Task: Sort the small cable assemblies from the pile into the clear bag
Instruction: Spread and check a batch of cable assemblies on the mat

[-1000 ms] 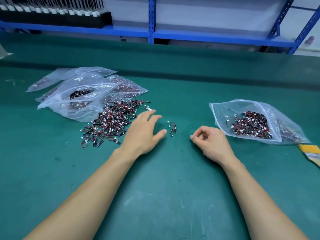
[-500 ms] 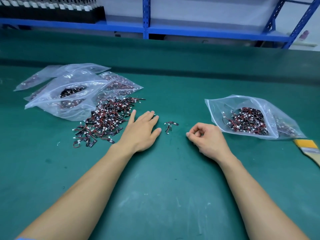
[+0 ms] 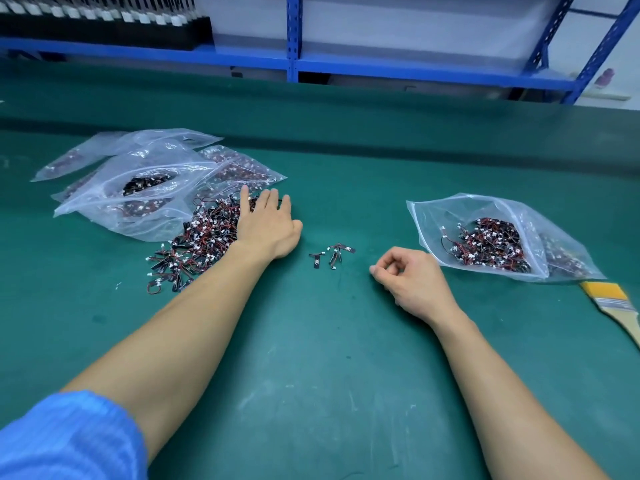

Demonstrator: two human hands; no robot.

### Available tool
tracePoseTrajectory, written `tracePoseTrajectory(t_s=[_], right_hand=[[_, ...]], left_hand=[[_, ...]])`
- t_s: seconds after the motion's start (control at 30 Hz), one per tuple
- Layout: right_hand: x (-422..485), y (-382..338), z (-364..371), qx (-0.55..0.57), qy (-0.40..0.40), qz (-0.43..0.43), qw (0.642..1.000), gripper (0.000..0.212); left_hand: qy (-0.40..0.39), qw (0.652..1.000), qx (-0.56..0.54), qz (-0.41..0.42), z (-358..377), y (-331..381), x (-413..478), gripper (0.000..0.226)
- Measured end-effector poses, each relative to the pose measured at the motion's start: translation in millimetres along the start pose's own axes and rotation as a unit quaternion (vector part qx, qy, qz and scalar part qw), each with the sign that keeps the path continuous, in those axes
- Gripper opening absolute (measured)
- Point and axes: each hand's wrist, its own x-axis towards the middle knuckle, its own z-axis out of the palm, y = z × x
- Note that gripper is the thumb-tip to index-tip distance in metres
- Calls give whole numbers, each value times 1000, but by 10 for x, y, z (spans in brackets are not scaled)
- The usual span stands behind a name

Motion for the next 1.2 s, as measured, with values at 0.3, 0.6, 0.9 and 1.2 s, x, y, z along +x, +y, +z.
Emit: tracePoseTrajectory(t_s=[0.3,0.6,0.9,1.2], right_hand=[[2,5,0,1,0,-5,1000,22],[5,21,-2,8,-6,-4,1000,22],[1,27,5,30,-11,3,999,17],[-3,33,5,42,-15,11,999,17]], left_hand=[[30,994,8,105,34,103,-171,57],[71,964,-198,163,43,-64,-675,56],[94,931,-334,116,136,-226,-855,54],[128,940,-305,87,137,-174,-826,42]])
